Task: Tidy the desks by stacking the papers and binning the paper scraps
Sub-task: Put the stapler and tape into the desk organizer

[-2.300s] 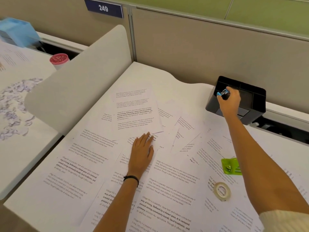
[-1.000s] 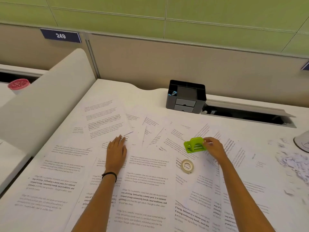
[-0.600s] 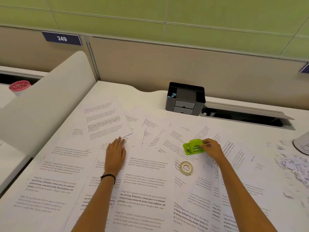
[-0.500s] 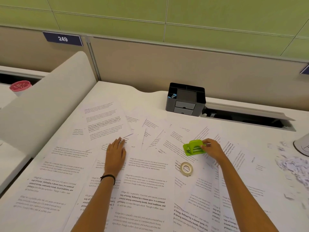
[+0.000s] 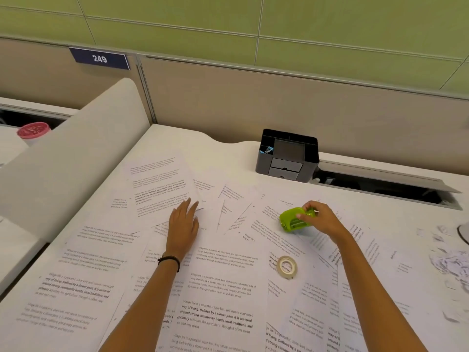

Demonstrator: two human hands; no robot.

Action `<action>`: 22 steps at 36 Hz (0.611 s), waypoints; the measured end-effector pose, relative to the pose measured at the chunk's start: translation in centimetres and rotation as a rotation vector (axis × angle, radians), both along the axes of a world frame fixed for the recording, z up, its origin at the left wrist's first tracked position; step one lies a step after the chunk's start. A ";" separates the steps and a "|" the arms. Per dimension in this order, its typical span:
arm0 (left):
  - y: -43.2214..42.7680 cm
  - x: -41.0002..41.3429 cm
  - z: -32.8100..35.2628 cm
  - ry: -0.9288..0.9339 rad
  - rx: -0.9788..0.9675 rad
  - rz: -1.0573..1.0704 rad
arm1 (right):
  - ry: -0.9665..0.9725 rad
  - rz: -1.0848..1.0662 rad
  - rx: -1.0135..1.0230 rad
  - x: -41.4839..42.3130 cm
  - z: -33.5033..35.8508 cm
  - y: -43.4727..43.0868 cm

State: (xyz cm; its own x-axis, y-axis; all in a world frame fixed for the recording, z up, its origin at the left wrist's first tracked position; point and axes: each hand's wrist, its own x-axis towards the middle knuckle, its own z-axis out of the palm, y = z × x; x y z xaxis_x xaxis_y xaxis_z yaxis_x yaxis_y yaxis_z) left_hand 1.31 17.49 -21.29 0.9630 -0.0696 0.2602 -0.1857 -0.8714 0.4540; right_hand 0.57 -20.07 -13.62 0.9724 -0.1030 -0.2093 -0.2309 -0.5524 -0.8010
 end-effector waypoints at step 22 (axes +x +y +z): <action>-3.1 5.4 -1.4 0.134 0.010 -0.058 | -0.559 -0.161 0.065 12.7 6.3 2.5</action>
